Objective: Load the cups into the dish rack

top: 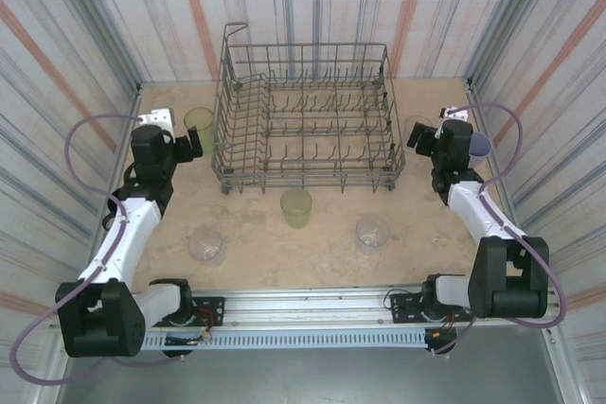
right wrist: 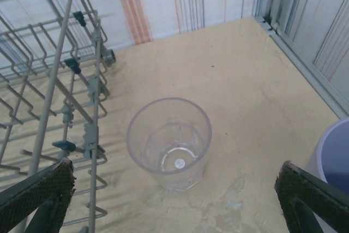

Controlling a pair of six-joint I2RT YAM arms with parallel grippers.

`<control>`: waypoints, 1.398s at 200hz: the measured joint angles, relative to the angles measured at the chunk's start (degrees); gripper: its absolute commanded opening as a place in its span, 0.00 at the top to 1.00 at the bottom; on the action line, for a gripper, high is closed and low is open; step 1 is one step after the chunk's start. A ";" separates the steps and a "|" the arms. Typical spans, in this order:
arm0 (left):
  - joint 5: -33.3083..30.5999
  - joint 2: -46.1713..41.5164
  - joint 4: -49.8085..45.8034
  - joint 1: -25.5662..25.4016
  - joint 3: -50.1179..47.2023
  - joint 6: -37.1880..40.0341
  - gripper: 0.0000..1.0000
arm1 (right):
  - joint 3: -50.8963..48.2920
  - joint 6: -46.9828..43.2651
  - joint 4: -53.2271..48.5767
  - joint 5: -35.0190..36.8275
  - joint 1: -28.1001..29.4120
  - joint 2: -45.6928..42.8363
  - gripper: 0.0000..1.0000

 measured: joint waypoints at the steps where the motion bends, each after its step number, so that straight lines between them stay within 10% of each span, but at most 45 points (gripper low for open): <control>1: 0.00 0.00 0.00 0.00 0.00 0.00 0.01 | 0.20 0.09 -0.31 0.02 0.00 0.00 0.01; 99: -0.76 -4.57 -7.54 -0.09 8.17 -1.36 0.02 | 25.64 7.15 -32.33 2.67 -2.95 4.83 0.01; 197: 12.98 -4.70 -14.01 0.33 11.98 -3.78 0.01 | 42.51 7.67 -54.97 2.64 -9.38 20.46 0.00; 279: 18.73 -9.49 -14.75 0.33 11.82 -3.69 0.01 | 45.99 7.96 -59.54 2.62 -9.46 28.74 0.23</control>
